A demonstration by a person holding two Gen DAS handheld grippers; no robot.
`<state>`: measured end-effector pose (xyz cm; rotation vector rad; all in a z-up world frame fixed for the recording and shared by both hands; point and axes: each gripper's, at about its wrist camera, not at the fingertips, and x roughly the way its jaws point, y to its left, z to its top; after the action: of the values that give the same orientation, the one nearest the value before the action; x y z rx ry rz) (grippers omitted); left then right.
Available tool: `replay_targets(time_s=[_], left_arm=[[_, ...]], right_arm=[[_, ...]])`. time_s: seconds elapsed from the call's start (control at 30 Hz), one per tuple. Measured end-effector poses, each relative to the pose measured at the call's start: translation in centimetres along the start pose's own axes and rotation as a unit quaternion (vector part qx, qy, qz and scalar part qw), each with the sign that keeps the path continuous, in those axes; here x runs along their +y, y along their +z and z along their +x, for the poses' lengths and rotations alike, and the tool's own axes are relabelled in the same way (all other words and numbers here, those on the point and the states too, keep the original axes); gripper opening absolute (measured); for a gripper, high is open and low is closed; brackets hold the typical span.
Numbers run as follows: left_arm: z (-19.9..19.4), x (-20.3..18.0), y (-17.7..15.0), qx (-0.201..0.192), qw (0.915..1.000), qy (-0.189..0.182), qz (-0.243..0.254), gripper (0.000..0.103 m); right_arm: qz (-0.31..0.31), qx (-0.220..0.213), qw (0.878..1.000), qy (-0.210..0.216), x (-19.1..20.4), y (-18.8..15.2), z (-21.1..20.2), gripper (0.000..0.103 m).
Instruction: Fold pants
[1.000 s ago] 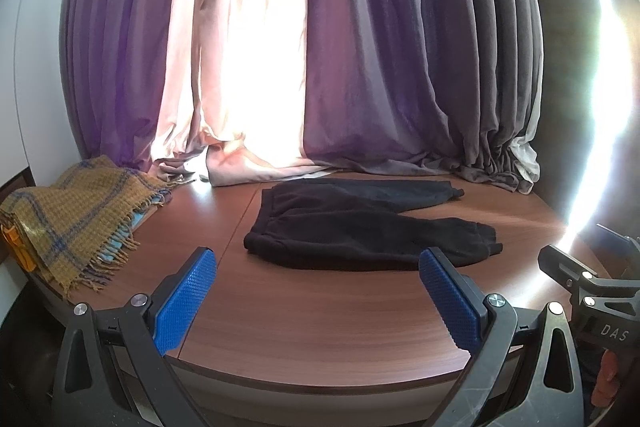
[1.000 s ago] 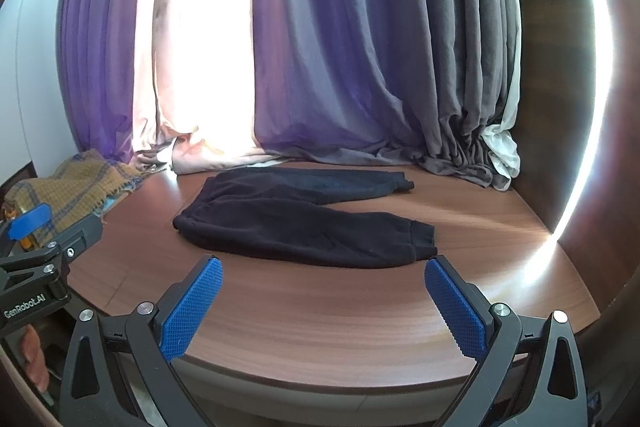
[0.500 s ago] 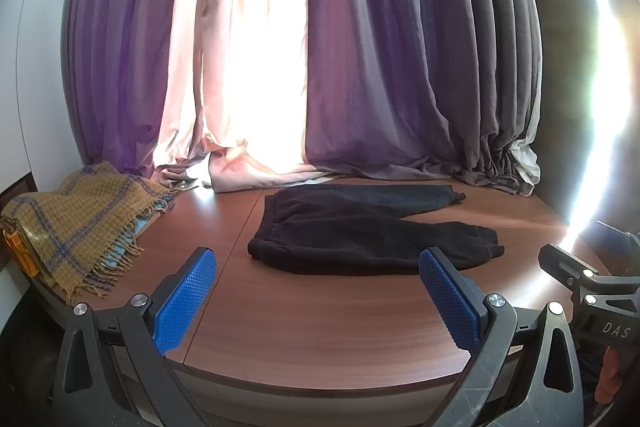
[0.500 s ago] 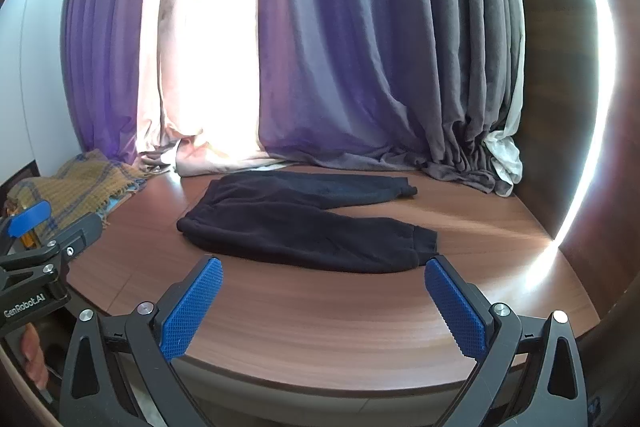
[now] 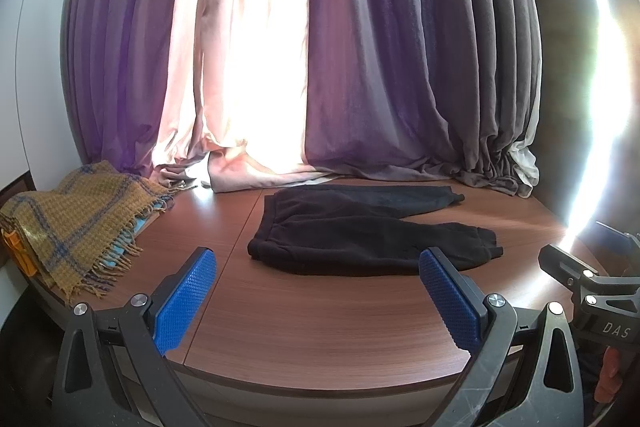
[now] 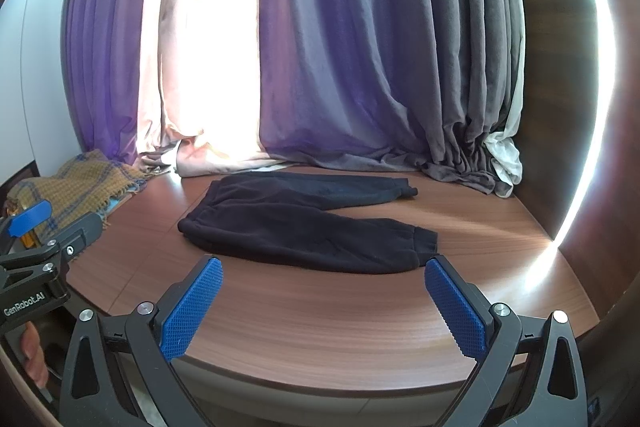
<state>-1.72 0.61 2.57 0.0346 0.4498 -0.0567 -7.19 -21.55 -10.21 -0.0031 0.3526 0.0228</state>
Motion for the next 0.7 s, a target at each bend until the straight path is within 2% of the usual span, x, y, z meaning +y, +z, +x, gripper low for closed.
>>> replay_targets(time_s=[0.4,0.7], left_arm=[[0.3,0.1,-0.2,0.003,1.0,-0.002,-0.002,0.103],[2.2,1.4,-0.2,0.014,0.9999,-0.008,0.003,0.103]], right_arm=[[-0.002,0.001,1.0,-0.001,0.3,0.3,-0.1,0.103],[-0.001,0.015,1.0,-0.006,1.3,0.8,1.5,0.103]])
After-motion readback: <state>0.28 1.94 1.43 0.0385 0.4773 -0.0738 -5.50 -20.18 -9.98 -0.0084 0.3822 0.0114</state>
